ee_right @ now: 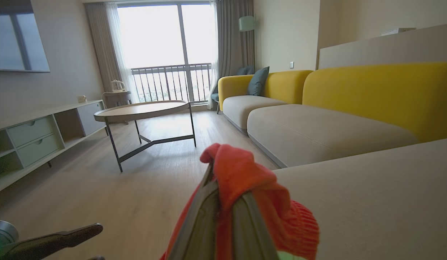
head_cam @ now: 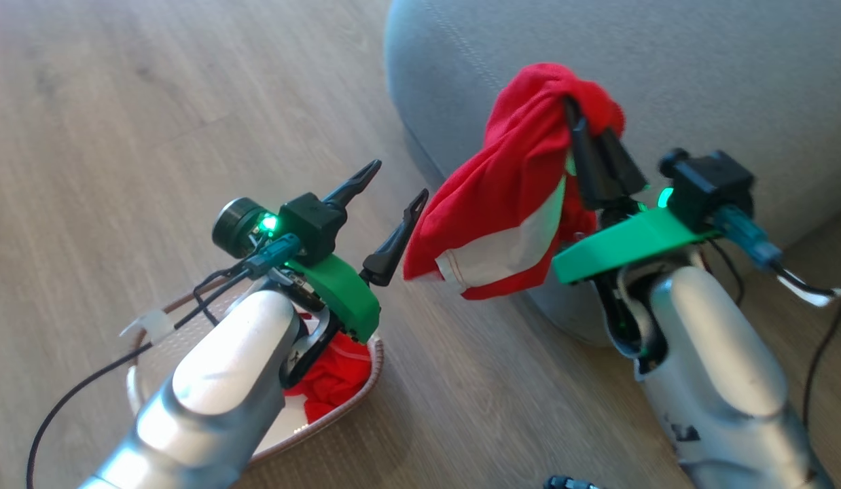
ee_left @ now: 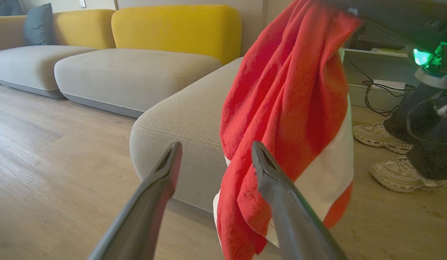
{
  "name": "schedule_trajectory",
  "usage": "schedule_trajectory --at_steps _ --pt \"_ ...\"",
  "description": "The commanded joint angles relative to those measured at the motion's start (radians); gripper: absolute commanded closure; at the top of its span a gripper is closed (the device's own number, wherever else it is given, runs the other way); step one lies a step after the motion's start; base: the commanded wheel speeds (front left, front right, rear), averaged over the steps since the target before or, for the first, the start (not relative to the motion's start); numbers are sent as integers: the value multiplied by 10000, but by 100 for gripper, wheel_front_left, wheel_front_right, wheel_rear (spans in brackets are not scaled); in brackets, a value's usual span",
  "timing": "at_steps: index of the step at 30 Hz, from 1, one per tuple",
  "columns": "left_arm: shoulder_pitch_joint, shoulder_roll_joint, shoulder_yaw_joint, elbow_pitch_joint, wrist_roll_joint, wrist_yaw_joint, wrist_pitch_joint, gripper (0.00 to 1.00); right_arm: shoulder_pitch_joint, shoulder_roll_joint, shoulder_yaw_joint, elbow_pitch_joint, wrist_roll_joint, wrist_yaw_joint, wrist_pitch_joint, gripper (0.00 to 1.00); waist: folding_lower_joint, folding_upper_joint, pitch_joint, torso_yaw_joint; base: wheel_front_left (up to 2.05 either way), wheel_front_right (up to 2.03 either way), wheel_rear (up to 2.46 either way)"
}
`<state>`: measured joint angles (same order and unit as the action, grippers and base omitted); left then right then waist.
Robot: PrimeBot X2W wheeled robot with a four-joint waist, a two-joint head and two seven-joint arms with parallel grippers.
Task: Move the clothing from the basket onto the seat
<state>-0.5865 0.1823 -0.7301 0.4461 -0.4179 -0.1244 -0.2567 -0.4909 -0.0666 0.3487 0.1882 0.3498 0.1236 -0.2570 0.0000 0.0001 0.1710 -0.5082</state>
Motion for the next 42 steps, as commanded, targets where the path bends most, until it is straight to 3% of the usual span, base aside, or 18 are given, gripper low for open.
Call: schedule_trajectory --at_steps 1,18,30,35,42 --pt "-292 165 355 -353 21 -60 -51 0 102 164 -123 -520 -55 71 -48 100 0 -1 105 -269 0 0 0" --pt "-753 268 -374 -538 -157 -62 -51 0 1077 164 -1942 -2089 -366 71 -48 100 0 -1 652 -450 0 0 0" --pt "-726 1062 -451 -1168 -115 -63 -51 0 -1156 73 -3195 -1469 -1153 71 -48 100 0 -1 1791 -439 0 0 0" --pt "-829 1471 -467 -1604 6 -63 -51 0 -2435 -225 -3576 -869 -1397 71 -48 100 0 -1 2569 -432 0 0 0" --pt "-1343 1812 -961 -2442 60 -63 -51 0 -3936 -726 -4730 -132 -1888 71 -48 100 0 -1 3776 93 0 0 0"
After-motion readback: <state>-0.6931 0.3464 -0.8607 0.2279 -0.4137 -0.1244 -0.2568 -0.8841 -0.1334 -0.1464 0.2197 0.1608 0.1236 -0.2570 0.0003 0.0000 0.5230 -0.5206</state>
